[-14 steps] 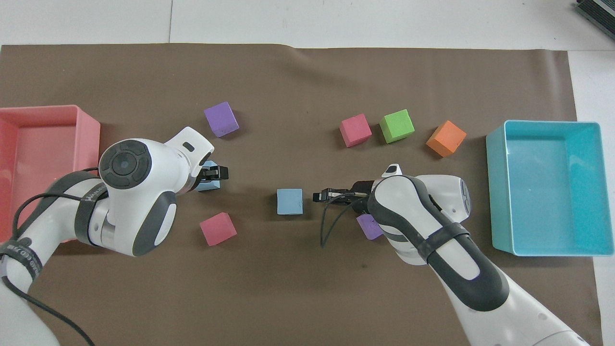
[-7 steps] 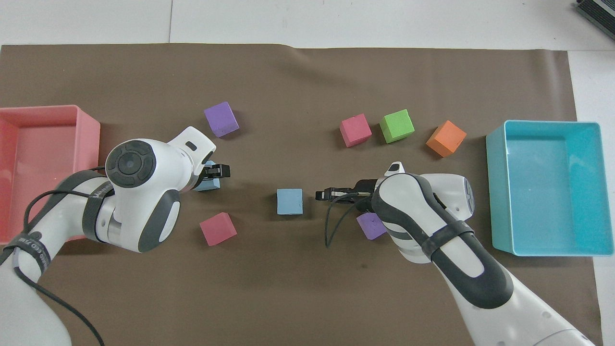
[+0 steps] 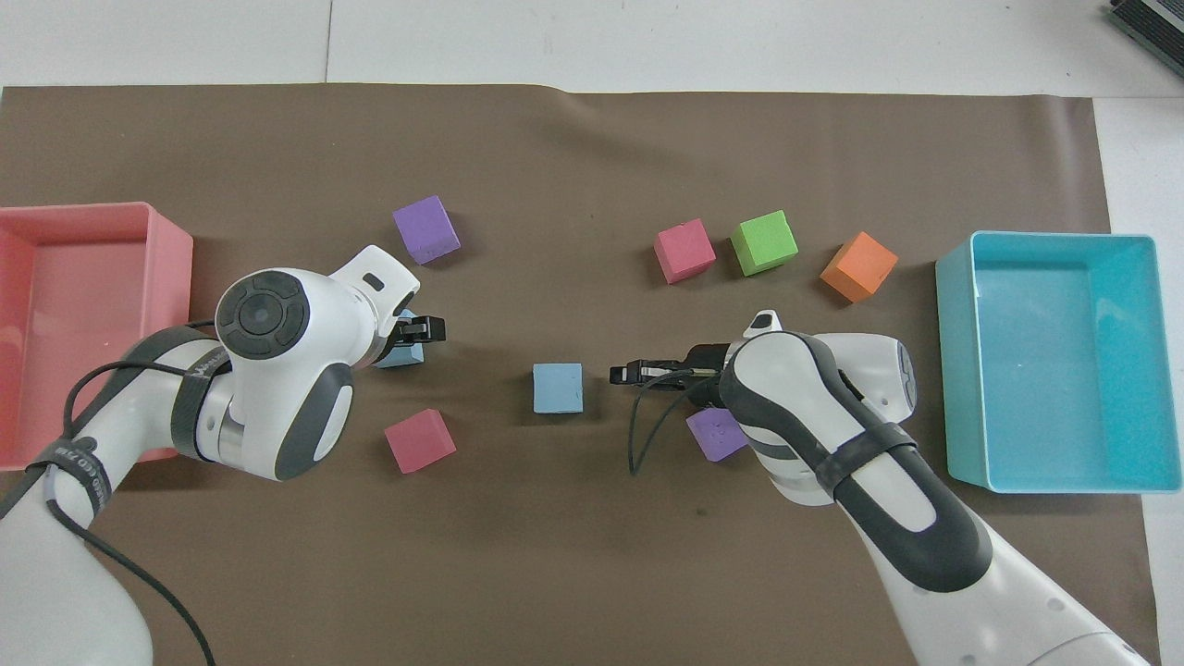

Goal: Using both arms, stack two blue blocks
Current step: 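Close the left gripper on the light blue cube and lift it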

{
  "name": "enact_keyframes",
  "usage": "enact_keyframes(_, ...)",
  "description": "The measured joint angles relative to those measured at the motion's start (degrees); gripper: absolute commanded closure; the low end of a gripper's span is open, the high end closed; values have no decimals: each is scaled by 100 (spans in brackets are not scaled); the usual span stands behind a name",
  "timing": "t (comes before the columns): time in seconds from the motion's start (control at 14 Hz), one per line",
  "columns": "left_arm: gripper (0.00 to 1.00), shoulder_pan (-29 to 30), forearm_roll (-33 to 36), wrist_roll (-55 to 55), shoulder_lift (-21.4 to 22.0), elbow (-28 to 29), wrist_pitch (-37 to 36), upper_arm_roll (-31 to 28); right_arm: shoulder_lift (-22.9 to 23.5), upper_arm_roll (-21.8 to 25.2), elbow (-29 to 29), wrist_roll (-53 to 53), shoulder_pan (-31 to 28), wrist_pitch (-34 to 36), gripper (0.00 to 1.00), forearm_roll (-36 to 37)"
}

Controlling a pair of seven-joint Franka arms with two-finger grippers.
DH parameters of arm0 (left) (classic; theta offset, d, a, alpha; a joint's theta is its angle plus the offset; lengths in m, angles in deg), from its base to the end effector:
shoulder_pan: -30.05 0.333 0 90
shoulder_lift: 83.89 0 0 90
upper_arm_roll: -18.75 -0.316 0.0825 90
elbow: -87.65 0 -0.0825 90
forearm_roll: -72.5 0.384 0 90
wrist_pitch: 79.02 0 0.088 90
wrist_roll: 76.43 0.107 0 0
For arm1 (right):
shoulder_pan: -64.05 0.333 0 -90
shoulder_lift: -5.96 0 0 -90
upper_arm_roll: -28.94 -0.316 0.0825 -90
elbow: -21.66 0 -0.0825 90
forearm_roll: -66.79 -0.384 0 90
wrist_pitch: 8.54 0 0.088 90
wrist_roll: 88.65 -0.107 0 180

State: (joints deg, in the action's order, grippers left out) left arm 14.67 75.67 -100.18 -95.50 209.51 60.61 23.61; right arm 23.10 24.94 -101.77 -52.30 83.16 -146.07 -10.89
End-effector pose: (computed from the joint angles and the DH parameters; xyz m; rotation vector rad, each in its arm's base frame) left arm 0.5434 -0.1993 0.3251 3.1158 0.0369 0.1693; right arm 0.5181 0.2287 0.2591 -2.2744 0.0712 -0.0599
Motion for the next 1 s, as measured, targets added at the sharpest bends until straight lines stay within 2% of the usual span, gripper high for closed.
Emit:
enact_keyframes(0.5,0,43,181,0,-86,0,25,-36,0,0,0,18,0,0,100,-1)
enact_keyframes(1.0,28,44,185,-3,-97,-3,30,-35,0,0,0,19,0,0,100,-20)
